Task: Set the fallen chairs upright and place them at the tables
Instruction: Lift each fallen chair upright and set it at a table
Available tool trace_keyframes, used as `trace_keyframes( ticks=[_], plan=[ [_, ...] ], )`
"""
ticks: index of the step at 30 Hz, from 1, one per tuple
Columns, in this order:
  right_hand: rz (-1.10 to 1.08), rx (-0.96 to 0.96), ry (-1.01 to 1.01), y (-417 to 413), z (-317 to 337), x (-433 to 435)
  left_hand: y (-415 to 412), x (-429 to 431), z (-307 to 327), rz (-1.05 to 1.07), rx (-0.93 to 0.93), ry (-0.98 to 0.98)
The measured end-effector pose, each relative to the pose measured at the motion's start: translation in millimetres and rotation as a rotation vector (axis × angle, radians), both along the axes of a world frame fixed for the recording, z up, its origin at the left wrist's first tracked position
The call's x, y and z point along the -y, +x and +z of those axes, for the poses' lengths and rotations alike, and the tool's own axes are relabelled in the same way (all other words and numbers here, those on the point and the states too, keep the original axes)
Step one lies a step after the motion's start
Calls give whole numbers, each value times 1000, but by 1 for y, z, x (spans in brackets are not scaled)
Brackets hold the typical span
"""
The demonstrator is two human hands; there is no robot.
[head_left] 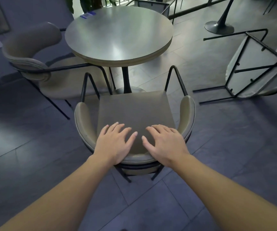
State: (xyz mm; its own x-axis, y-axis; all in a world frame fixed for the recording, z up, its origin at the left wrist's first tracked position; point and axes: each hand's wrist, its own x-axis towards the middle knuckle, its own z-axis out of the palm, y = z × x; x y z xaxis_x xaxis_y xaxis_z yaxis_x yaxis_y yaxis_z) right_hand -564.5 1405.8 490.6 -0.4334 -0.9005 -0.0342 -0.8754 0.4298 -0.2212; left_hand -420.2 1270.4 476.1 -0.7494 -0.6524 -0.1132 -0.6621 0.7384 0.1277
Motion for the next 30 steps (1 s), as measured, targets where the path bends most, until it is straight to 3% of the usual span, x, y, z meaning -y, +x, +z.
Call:
trace_keyframes(
  ticks=[4,10,17,23,30],
  plan=[
    [-47,12,-13,-19,52,12,-21,8,52,-42,-59,10],
    [-205,-95,-127,-74,199,15,-94,22,206,-224,-202,-13],
    [-429,-254,-284,-160,362,-69,-219,-32,362,-536,-360,-100],
    [-621,-408,-246,-251,427,-189,-363,-120,422,-762,-389,-85],
    [-815,-423,-202,-341,439,-283,-506,-211,432,-898,-380,-93]
  ],
)
